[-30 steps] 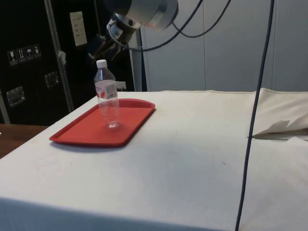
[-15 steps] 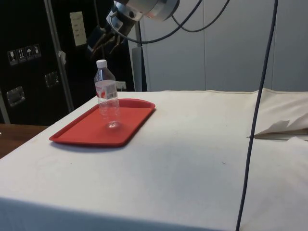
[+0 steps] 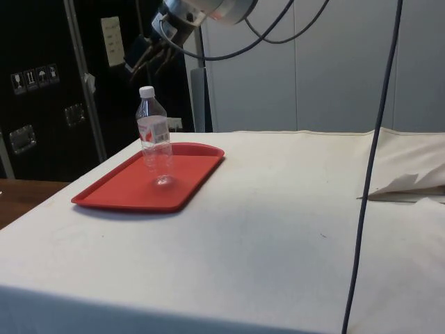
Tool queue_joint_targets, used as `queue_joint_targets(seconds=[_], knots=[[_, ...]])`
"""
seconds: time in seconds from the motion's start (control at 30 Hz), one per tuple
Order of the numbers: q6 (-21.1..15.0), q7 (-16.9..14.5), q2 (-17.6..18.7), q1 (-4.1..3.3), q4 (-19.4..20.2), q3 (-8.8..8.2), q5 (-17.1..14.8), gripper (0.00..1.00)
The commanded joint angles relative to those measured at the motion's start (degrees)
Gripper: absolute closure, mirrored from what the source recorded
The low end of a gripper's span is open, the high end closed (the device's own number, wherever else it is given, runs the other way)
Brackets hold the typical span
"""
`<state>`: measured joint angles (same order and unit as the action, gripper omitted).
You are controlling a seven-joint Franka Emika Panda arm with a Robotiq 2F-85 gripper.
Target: Place the bottle upright on the tray.
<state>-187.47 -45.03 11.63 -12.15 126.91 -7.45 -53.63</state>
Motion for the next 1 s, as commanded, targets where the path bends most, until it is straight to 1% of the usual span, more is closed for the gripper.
queue_joint_targets(seconds=[0.0, 0.1, 0.13, 0.17, 0.37, 0.4, 0.43, 0.57, 0.63, 0.67, 0.7, 0.93, 0.97], knots=[[0.52, -0.23, 0.06, -0.23, 0.92, -0.92, 0.46, 0.0], [1.09, -1.15, -0.29, -0.17, 0.92, -0.97, 0.57, 0.0], [0.8, -1.2, -0.63, 0.0, 0.0, -0.11, 0.0, 0.0], [1.2, -1.43, -0.4, -0.17, 0.92, -0.97, 0.57, 0.0], [2.23, -3.44, -0.74, -0.11, 0.8, -0.92, 0.74, 0.0], [1.89, -3.61, -1.03, 0.06, 0.0, -0.11, 0.0, 0.0], [2.35, -3.78, -0.8, -0.06, 0.8, -0.92, 0.74, 0.0], [2.98, -4.93, -0.86, -0.11, 0.52, -0.97, 0.86, 0.0], [3.09, -5.16, -0.97, -0.06, 0.29, -0.8, 0.63, 0.0], [2.98, -5.33, -1.2, 0.06, -0.46, -0.11, 0.11, 0.0], [3.04, -5.21, -0.97, -0.06, 0.17, -0.69, 0.52, 0.0], [2.98, -5.33, -1.2, 0.11, -0.4, -0.11, 0.11, 0.0], [2.92, -5.27, -1.2, 0.06, -0.29, -0.23, 0.17, 0.0]])
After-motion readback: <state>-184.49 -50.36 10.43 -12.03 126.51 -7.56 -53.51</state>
